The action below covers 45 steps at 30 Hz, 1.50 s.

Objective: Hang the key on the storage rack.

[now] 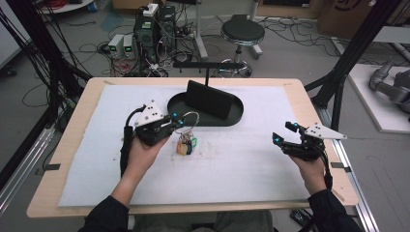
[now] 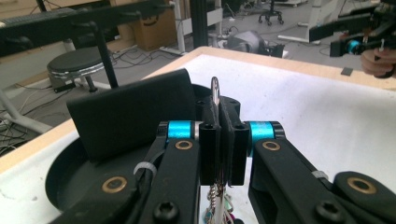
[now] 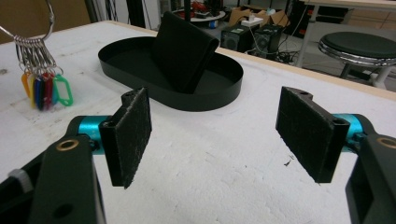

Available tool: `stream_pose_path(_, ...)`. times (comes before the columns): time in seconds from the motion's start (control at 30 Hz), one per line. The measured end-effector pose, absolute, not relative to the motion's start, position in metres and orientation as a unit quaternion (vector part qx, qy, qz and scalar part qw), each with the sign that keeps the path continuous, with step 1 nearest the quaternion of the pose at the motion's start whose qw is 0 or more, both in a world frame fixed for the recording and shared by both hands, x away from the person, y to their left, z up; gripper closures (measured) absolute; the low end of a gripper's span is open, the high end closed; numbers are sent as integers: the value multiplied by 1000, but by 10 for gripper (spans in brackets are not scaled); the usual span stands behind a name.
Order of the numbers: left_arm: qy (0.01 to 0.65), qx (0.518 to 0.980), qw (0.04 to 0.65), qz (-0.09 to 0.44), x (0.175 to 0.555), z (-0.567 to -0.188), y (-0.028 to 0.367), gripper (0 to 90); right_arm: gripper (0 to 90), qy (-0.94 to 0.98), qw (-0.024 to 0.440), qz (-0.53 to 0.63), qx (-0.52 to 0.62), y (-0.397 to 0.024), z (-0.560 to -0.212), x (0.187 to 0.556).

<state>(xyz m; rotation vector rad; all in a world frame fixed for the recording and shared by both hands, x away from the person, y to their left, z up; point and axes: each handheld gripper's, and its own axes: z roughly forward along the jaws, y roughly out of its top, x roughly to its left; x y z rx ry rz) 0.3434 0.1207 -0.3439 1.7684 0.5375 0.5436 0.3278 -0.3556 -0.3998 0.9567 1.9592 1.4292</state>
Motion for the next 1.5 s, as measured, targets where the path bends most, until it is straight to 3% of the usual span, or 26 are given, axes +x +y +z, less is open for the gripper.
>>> stream_pose_path(0.7,236,722,591,271,379,-297,129,865,271,726,263,528,354,-355,-400,330)
stream_pose_path(1.5,283,713,570,294,443,-304,125,864,271,726,261,530,352,-353,-401,330)
